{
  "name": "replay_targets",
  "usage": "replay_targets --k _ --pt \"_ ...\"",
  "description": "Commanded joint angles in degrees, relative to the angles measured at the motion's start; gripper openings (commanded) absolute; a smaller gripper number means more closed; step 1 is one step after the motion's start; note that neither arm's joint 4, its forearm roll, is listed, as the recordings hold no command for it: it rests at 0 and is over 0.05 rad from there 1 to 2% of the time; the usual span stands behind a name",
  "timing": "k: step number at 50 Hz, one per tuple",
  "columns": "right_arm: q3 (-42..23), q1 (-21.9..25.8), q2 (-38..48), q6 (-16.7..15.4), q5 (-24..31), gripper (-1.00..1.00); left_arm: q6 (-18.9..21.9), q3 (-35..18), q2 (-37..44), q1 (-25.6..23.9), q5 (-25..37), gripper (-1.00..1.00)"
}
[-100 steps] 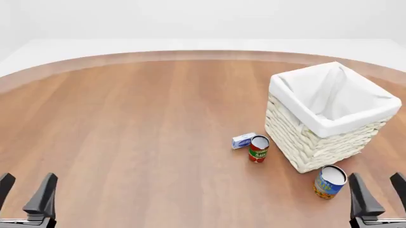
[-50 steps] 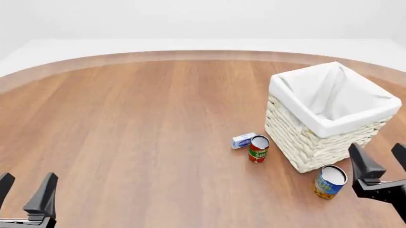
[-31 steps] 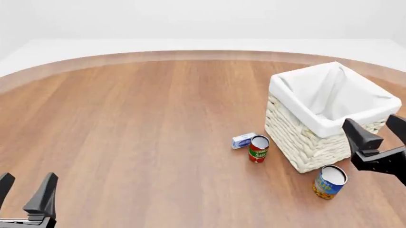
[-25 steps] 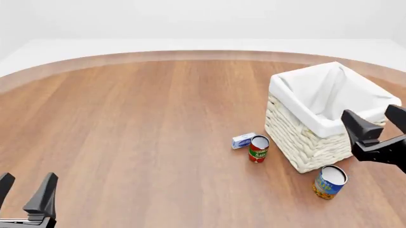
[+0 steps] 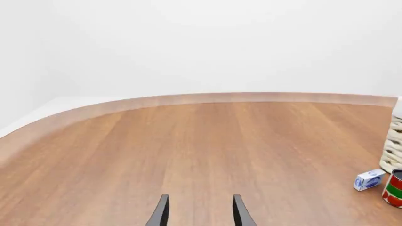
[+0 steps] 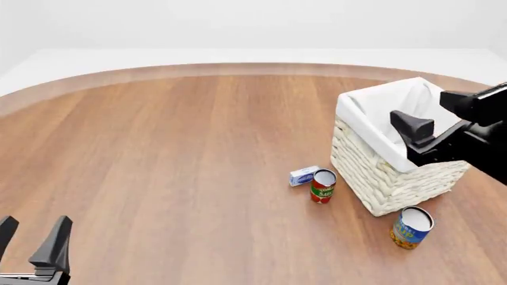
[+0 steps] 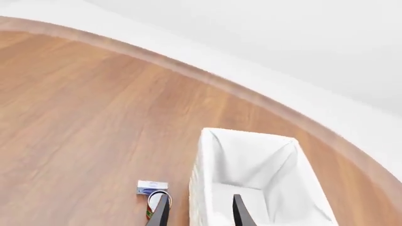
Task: Pick up the alphabet soup and the cream cheese box, and put them in the basket.
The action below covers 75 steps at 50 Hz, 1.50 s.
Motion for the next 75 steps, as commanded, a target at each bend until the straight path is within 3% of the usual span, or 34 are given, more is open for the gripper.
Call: replay_targets --k 1,24,36,48,75 --pt "-4.68 3.64 6.23 -5.04 1.81 1.00 0.00 0.00 0.00 0.00 0.00 1.00" --pt "-16.83 10.39 17.32 -14.73 10.27 1.00 0.00 0.00 0.00 0.00 0.00 1.00" --pt "-20.58 12.08 21.84 -15.34 13.97 1.00 0.00 0.00 0.00 0.00 0.00 1.00" --pt "-22.63 15.16 25.33 -18.63 18.09 1.00 0.00 0.00 0.00 0.00 0.00 1.00" --pt "-22.03 17.25 27.12 -18.76 20.32 1.00 0.00 0.00 0.00 0.00 0.00 1.00"
